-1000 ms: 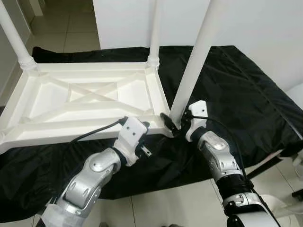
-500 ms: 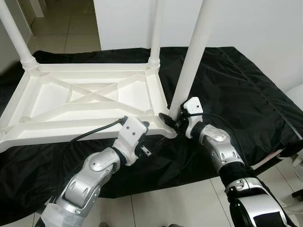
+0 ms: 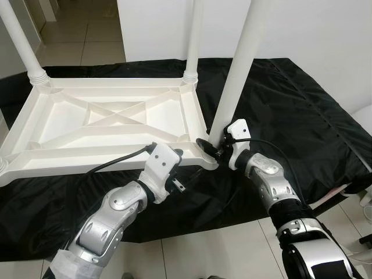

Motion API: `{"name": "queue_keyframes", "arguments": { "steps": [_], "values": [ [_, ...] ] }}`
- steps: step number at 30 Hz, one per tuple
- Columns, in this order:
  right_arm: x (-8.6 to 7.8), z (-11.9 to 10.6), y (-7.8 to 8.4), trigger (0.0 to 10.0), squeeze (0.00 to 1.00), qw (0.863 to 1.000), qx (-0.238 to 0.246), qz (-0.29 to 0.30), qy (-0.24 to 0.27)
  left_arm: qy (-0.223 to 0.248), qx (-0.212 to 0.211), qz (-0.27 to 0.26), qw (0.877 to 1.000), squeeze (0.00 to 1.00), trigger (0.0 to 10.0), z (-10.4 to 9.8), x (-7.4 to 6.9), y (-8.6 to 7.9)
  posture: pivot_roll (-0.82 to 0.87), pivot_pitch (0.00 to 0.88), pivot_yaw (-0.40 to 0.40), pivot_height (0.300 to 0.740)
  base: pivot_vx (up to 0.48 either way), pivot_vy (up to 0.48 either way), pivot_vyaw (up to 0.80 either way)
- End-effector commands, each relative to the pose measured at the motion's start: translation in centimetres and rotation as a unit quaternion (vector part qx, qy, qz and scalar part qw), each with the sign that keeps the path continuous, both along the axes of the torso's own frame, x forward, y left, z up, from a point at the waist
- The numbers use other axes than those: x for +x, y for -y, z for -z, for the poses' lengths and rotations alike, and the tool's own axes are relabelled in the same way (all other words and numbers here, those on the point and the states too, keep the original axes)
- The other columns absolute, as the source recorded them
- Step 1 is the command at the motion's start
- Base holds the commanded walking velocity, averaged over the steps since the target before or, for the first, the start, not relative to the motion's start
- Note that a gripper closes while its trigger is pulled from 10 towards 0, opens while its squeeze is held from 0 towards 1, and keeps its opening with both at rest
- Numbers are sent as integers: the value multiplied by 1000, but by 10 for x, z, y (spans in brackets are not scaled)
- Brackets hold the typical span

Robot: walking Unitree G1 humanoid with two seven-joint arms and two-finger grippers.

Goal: Building children table

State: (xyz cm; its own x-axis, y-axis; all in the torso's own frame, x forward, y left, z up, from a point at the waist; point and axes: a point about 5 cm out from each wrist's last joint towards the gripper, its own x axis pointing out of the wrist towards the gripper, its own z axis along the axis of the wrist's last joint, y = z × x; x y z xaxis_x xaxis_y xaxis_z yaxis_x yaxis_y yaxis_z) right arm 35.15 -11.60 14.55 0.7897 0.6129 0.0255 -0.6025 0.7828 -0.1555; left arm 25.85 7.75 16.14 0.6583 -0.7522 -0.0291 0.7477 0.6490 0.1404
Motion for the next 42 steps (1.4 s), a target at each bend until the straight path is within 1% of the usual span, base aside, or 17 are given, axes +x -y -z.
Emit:
{"name": "queue_keyframes", "arguments": {
  "steps": [1,7,10,15,19,23,24,25,28,30,33,34,35,36,38,40,42],
  "values": [
    [-4,13,-2,10000,0,998,-4,56,-29,6,3,28,1000,0,10000,-2,-2,2,-13,40,-29,740,0,0,0],
    [-19,20,-13,10000,0,985,33,163,-41,4,2,29,1000,0,10000,-1,-3,2,-17,45,-26,740,0,0,0],
    [-22,21,-14,10000,0,983,34,178,-42,3,2,30,1000,0,10000,-1,-3,2,-17,45,-26,740,0,0,0],
    [-34,22,-25,10000,0,966,59,250,-44,2,1,32,999,0,10000,0,-3,4,-18,48,-30,740,0,0,0],
    [-38,12,-36,10000,0,973,68,218,-30,0,0,34,999,0,10000,0,-4,4,-23,49,-26,740,0,0,0],
    [-37,8,-32,10000,0,974,69,217,-22,0,3,35,999,0,10000,0,-4,4,-22,49,-29,740,0,0,0],
    [-37,7,-30,10000,996,972,71,221,-22,1,3,34,999,0,10000,0,-3,3,-19,50,-31,740,0,0,0],
    [-37,4,-27,10000,1000,973,78,216,-19,1,3,32,999,0,10000,0,-3,3,-18,53,-32,740,0,0,0],
    [-38,2,-26,10000,1000,974,81,213,-17,1,3,31,1000,0,10000,0,-3,3,-18,53,-32,740,0,0,0],
    [-37,-3,-20,10000,1000,977,98,190,-14,-1,1,29,1000,0,10000,1,-5,2,-17,57,-35,740,0,0,0],
    [-35,-6,-11,10000,996,987,81,137,-15,-3,1,29,1000,0,10000,1,-6,2,-19,65,-33,740,0,0,0],
    [-34,-6,-9,10000,220,989,73,127,-15,-3,2,29,1000,0,10000,1,-6,2,-21,68,-33,740,0,0,0],
    [-34,-6,-6,10000,0,993,60,96,-16,-3,1,29,1000,0,10000,1,-6,1,-21,68,-33,740,0,0,0],
    [-33,-6,-2,10000,0,997,42,60,-14,-3,1,29,1000,0,10000,1,-6,1,-24,70,-32,740,0,0,0],
    [-33,-6,-2,10000,0,997,42,60,-14,-3,1,29,1000,0,10000,1,-6,1,-24,70,-32,740,0,0,0],
    [-29,-5,4,10000,0,1000,-3,-14,-11,-2,-1,29,1000,0,10000,0,-4,3,-32,73,-28,740,0,0,0],
    [-28,-4,6,10000,0,1000,-7,-27,-14,-2,-1,30,1000,0,10000,0,-4,3,-32,73,-28,740,0,0,0]
  ]
}}
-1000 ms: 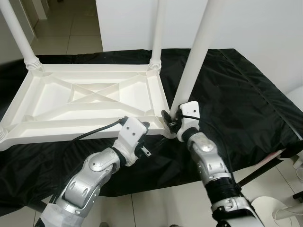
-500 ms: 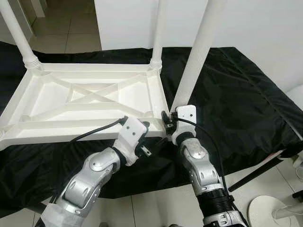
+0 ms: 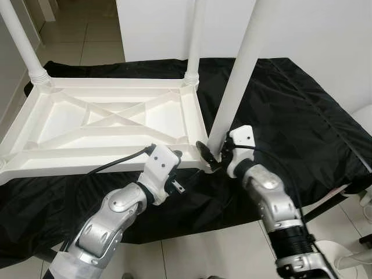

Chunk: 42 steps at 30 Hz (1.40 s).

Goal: Building children table

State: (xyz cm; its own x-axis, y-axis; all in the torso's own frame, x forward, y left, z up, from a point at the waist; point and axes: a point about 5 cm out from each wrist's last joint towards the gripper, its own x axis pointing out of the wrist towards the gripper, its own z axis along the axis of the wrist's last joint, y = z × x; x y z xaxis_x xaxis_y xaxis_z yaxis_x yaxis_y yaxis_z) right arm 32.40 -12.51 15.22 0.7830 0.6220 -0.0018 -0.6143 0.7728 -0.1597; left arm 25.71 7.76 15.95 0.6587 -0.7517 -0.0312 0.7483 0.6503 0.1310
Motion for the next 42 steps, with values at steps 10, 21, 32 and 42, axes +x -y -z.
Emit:
{"name": "queue_keyframes", "arguments": {
  "steps": [10,21,32,42],
  "values": [
    [16,6,-8,10000,0,993,-61,-105,-8,5,5,34,999,0,10000,-3,-1,3,-29,68,-20,740,0,0,0],
    [21,19,-7,0,0,991,-60,-115,-34,14,0,22,1000,0,10000,-8,3,1,-13,59,-26,740,0,0,0],
    [19,21,-2,10000,0,993,-32,-114,-29,12,3,25,1000,0,10000,-7,3,2,-21,69,-20,740,0,0,0],
    [3,23,-18,10000,0,1000,10,0,0,13,20,25,999,0,10000,-2,1,1,-18,74,-26,740,0,0,0]
  ]
}}
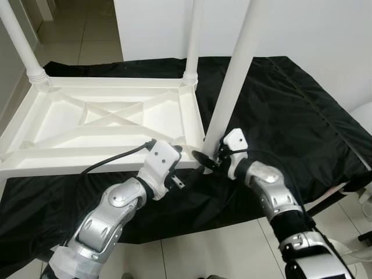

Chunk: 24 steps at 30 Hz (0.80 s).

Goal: Building children table

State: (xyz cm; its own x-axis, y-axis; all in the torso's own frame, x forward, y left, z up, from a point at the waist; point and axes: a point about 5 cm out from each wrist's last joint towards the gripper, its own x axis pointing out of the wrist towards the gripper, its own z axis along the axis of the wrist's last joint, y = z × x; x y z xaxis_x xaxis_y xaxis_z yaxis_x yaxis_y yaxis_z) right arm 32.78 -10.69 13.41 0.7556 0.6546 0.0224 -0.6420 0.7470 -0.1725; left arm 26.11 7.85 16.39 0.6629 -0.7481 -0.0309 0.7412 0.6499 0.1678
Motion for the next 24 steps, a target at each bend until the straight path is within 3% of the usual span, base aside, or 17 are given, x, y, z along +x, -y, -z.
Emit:
{"name": "queue_keyframes", "arguments": {
  "steps": [1,4,7,10,11,12,13,24],
  "values": [
    [-1,5,0,10000,0,1000,7,21,-13,-2,8,27,1000,0,10000,3,-3,2,-18,74,-26,740,0,0,0],
    [-8,9,-7,10000,0,996,32,78,-20,11,6,19,1000,0,10000,1,-2,1,-19,75,-27,740,0,0,0],
    [-8,9,-7,10000,0,996,32,78,-20,11,6,19,1000,0,10000,1,-2,1,-19,75,-27,740,0,0,0],
    [-14,14,-4,10000,0,974,54,216,-31,11,1,13,1000,0,10000,0,0,-1,-19,77,-21,740,0,0,0],
    [-14,14,-4,10000,0,974,54,216,-31,11,1,13,1000,0,10000,0,0,-1,-19,77,-21,740,0,0,0],
    [-18,14,-3,10000,0,958,60,277,-28,11,2,12,1000,0,10000,0,0,-1,-20,78,-19,740,0,0,0],
    [-20,13,-3,10000,0,954,62,292,-25,12,3,13,1000,0,10000,0,0,-1,-20,78,-19,740,0,0,0],
    [-25,7,-10,10000,0,961,71,267,-9,12,5,16,1000,0,10000,0,0,-1,-29,81,-16,740,0,0,0]
  ]
}}
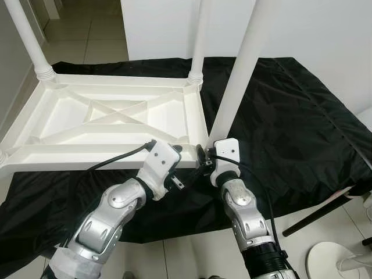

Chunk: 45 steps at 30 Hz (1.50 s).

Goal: Building children table

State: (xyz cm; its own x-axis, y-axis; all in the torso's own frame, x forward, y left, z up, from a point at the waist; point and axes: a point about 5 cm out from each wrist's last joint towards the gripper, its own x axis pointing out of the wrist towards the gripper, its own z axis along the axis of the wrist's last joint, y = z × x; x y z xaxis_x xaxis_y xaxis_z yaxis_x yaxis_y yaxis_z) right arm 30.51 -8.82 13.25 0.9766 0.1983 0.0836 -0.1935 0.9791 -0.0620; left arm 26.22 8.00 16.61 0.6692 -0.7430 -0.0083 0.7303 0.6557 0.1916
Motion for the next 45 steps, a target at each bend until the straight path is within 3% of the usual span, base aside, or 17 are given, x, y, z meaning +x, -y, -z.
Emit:
{"name": "queue_keyframes", "arguments": {
  "steps": [1,8,11,14,15,16,17,18,24,29,30,31,32,33,34,45],
  "values": [
    [-3,3,9,10000,1000,1000,13,12,-7,-4,6,18,1000,0,10000,3,0,0,-28,83,-17,740,0,0,0],
    [-3,0,14,10000,1000,1000,27,-6,0,-3,7,12,1000,0,10000,3,0,-3,-24,84,-20,740,0,0,0],
    [5,-6,31,10000,1000,998,22,-64,3,-2,9,7,1000,0,10000,3,0,-7,-21,84,-21,740,0,0,0],
    [7,-6,34,10000,1000,996,19,-83,-1,-2,10,7,1000,0,10000,3,0,-7,-21,84,-21,740,0,0,0],
    [10,-5,36,10000,0,990,6,-140,-12,-1,11,10,1000,0,10000,2,0,-7,-19,82,-18,740,0,0,0],
    [13,-5,38,10000,0,984,-3,-178,-18,-1,12,12,1000,0,10000,2,0,-7,-17,82,-18,740,0,0,0],
    [13,-5,38,10000,0,984,-3,-178,-18,-1,12,12,1000,0,10000,2,0,-7,-17,82,-18,740,0,0,0],
    [18,-6,39,10000,0,972,-28,-232,-26,-1,13,14,1000,0,10000,2,1,-8,-17,82,-16,740,0,0,0],
    [29,-11,35,10000,0,955,-88,-284,-17,-9,11,18,1000,0,10000,1,1,-7,-12,74,-3,740,0,0,0],
    [32,-13,32,10000,0,951,-93,-296,-16,-10,11,20,1000,0,10000,1,0,-7,-10,71,0,740,0,0,0],
    [36,-15,29,6706,0,946,-98,-310,-16,-9,13,22,1000,0,10000,1,0,-7,-3,62,4,740,0,0,0],
    [36,-15,29,6706,0,946,-98,-310,-16,-9,13,22,1000,0,10000,1,0,-7,-3,62,4,740,0,0,0],
    [40,-16,27,784,0,943,-100,-318,-17,-7,15,23,1000,0,10000,0,1,-8,-1,58,4,740,0,0,0],
    [40,-16,27,784,0,943,-100,-318,-17,-7,15,23,1000,0,10000,0,1,-8,-1,58,4,740,0,0,0],
    [41,-15,26,0,0,940,-106,-323,-20,-6,16,23,1000,0,10000,0,1,-8,3,53,2,740,0,0,0],
    [40,-3,41,0,0,933,-122,-336,-38,-6,15,29,999,0,10000,1,0,-3,-11,44,2,740,0,0,0]
  ]
}}
